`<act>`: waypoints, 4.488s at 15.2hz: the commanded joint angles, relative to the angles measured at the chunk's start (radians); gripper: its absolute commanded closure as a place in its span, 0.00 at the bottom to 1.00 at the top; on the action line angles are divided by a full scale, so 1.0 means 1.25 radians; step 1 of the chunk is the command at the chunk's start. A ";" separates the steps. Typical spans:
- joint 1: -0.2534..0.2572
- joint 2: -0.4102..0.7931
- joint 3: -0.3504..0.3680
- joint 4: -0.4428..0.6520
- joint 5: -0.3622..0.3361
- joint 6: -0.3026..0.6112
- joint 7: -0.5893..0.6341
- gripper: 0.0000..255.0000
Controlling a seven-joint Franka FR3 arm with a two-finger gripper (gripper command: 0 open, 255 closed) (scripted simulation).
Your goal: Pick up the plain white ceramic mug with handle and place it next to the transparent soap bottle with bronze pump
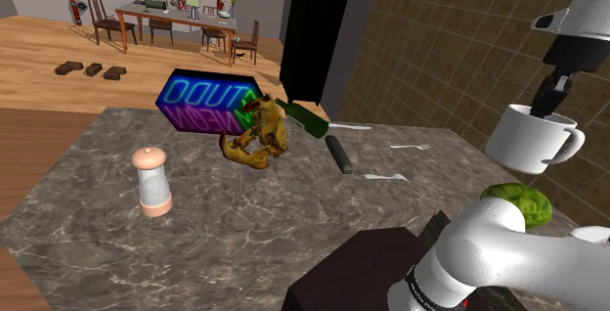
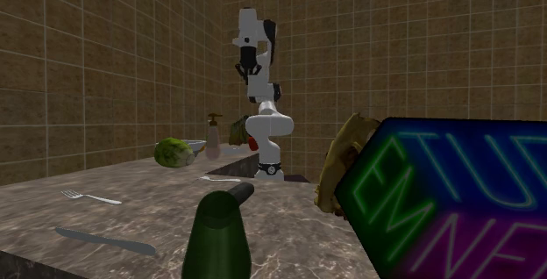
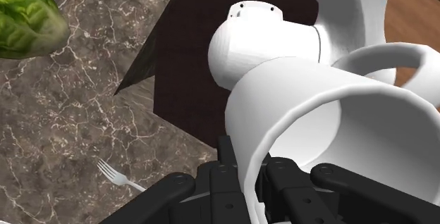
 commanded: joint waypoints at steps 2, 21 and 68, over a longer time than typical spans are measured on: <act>-0.002 -0.051 -0.013 0.012 -0.036 -0.059 -0.032 1.00; -0.169 -0.184 -0.145 0.190 -0.472 -0.259 -0.623 1.00; -0.314 -0.510 -0.399 -0.026 -0.919 -0.131 -1.000 1.00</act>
